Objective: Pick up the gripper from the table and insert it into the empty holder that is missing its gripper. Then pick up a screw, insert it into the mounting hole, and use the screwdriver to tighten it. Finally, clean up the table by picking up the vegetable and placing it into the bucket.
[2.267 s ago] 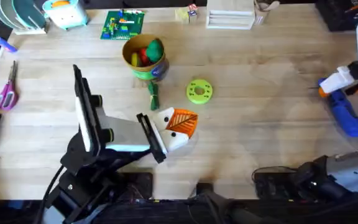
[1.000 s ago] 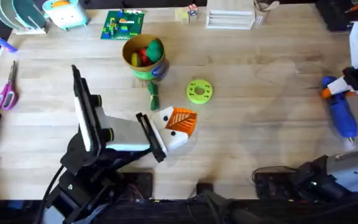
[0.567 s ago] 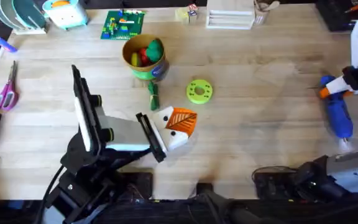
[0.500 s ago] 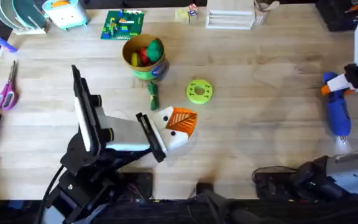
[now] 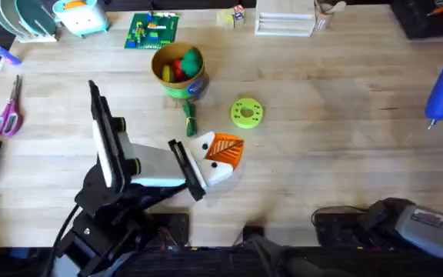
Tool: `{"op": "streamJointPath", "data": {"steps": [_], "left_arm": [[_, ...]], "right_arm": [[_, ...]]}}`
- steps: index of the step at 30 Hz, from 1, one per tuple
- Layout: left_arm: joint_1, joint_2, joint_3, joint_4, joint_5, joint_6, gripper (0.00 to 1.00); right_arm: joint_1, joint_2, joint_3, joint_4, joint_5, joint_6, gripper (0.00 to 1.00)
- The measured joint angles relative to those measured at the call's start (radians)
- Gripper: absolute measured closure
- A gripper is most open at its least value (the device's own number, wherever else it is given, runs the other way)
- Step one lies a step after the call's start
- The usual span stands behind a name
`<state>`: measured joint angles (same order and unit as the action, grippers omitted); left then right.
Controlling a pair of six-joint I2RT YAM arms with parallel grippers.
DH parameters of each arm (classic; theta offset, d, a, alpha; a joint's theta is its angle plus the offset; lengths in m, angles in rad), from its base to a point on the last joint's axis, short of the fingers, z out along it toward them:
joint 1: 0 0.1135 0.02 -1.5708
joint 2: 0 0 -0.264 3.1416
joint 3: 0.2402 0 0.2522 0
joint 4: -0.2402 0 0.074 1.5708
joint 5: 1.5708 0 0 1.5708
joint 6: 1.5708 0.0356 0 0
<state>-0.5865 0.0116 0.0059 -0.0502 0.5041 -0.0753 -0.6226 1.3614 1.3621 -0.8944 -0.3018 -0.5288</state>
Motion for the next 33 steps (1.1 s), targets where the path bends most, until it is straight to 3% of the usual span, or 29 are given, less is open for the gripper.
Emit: {"op": "streamJointPath", "data": {"steps": [4, 9, 13, 22, 33], "left_arm": [[0.0, 0.0, 0.0, 0.0, 0.0, 0.0, 0.995], [0.0, 0.0, 0.0, 0.0, 0.0, 0.0, 0.995], [0.0, 0.0, 0.0, 0.0, 0.0, 0.0, 0.995], [0.0, 0.0, 0.0, 0.0, 0.0, 0.0, 0.995], [0.0, 0.0, 0.0, 0.0, 0.0, 0.0, 0.995]], "right_arm": [[0.065, -0.142, 0.0, -0.005, -0.062, 0.029, 0.976], [0.207, -0.291, -0.009, -0.021, -0.149, 0.06, 0.976], [0.317, -0.372, -0.097, 0.026, -0.194, 0.095, 0.976], [0.585, -0.458, -0.388, 0.52, -0.33, 0.352, 0.976], [0.983, -0.477, -0.404, 0.895, -0.377, 0.499, 0.976]]}}
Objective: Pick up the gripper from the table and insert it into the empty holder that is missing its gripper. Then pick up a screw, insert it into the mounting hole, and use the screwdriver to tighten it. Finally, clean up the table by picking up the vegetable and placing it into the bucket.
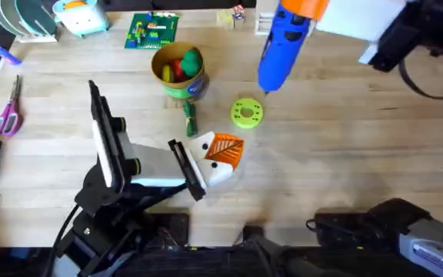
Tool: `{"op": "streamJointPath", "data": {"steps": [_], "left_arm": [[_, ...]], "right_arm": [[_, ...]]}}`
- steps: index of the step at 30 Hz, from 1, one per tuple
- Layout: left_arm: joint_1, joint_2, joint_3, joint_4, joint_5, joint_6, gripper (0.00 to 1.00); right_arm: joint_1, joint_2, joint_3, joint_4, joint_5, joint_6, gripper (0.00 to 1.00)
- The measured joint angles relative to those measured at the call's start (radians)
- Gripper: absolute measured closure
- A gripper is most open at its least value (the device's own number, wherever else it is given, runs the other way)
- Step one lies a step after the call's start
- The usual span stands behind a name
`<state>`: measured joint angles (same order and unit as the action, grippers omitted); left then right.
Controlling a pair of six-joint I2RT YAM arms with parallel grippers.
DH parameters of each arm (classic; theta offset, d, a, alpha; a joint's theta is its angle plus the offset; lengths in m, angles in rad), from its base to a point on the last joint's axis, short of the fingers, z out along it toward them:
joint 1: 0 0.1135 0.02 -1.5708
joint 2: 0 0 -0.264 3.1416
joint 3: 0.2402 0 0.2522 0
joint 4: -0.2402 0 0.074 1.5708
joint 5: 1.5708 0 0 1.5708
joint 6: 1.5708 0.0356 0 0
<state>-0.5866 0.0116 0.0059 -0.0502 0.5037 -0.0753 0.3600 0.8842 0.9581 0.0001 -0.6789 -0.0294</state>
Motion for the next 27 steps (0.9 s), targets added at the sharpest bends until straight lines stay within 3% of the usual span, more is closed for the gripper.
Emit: {"op": "streamJointPath", "data": {"steps": [14, 27], "left_arm": [[0.0, 0.0, 0.0, 0.0, 0.0, 0.0, 0.995], [0.0, 0.0, 0.0, 0.0, 0.0, 0.0, 0.995]], "right_arm": [[0.332, 0.14, 0.0, 0.195, -0.015, 0.034, 0.976], [0.35, 0.163, 0.0, 0.209, -0.048, 0.047, 0.976]]}}
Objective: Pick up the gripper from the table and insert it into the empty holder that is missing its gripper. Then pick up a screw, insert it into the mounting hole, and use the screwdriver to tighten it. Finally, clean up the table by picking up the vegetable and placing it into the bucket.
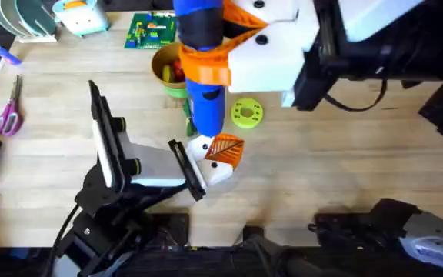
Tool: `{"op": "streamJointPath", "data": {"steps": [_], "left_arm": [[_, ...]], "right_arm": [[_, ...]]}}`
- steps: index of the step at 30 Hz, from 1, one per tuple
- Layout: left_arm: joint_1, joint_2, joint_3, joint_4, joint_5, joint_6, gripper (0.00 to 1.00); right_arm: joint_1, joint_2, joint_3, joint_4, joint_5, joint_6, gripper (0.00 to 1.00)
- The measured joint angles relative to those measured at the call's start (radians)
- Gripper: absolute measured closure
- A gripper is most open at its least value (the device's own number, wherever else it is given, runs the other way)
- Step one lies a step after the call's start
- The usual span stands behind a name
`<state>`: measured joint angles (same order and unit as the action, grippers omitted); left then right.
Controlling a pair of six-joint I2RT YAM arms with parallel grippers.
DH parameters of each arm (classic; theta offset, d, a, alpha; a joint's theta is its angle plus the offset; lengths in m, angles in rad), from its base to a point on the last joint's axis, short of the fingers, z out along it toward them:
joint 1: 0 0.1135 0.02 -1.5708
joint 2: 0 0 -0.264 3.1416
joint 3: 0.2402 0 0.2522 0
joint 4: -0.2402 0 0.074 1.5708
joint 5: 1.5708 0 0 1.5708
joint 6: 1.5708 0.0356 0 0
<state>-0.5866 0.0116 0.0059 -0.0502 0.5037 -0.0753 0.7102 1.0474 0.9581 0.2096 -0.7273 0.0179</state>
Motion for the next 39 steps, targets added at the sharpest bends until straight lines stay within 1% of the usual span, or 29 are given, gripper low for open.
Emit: {"op": "streamJointPath", "data": {"steps": [7, 27, 39], "left_arm": [[0.0, 0.0, 0.0, 0.0, 0.0, 0.0, 0.995], [0.0, 0.0, 0.0, 0.0, 0.0, 0.0, 0.995], [0.0, 0.0, 0.0, 0.0, 0.0, 0.0, 0.995]], "right_arm": [[0.025, 0.03, 0.0, 0.017, -0.005, 0.006, 0.976], [0.04, 0.072, 0.0, 0.028, -0.008, 0.009, 0.976], [0.04, 0.076, 0.0, 0.026, -0.008, 0.008, 0.976]]}}
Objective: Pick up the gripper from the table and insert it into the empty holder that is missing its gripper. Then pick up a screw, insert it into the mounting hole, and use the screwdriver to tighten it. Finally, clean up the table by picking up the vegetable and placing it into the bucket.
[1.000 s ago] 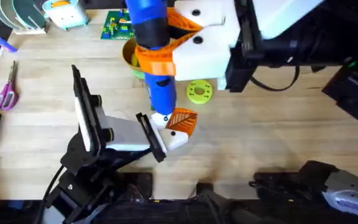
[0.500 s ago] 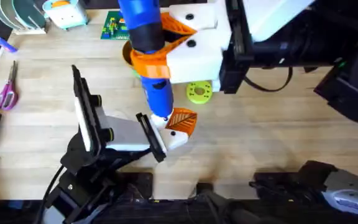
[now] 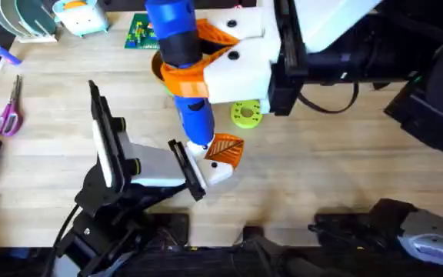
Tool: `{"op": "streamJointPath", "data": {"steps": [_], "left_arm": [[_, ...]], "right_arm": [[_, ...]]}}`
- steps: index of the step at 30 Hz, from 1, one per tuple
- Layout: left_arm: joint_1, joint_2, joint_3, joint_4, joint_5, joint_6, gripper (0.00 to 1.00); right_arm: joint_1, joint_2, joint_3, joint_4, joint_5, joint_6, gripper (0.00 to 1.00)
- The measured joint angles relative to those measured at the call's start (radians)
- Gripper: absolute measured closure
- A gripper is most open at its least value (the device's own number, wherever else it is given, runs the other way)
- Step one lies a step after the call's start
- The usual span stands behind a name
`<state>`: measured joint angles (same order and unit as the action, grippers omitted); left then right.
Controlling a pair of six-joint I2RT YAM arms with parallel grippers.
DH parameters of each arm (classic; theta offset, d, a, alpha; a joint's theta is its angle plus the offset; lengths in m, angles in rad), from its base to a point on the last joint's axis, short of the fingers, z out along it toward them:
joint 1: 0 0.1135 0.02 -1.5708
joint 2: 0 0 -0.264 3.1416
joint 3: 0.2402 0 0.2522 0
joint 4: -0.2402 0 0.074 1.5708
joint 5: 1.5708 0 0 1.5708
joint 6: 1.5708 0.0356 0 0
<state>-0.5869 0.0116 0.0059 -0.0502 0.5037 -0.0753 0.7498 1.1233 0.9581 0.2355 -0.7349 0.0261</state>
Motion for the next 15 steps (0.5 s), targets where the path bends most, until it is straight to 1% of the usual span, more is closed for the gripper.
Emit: {"op": "streamJointPath", "data": {"steps": [15], "left_arm": [[0.0, 0.0, 0.0, 0.0, 0.0, 0.0, 0.995]], "right_arm": [[0.0, 0.001, 0.0, -0.004, 0.0, -0.008, 0.976]]}}
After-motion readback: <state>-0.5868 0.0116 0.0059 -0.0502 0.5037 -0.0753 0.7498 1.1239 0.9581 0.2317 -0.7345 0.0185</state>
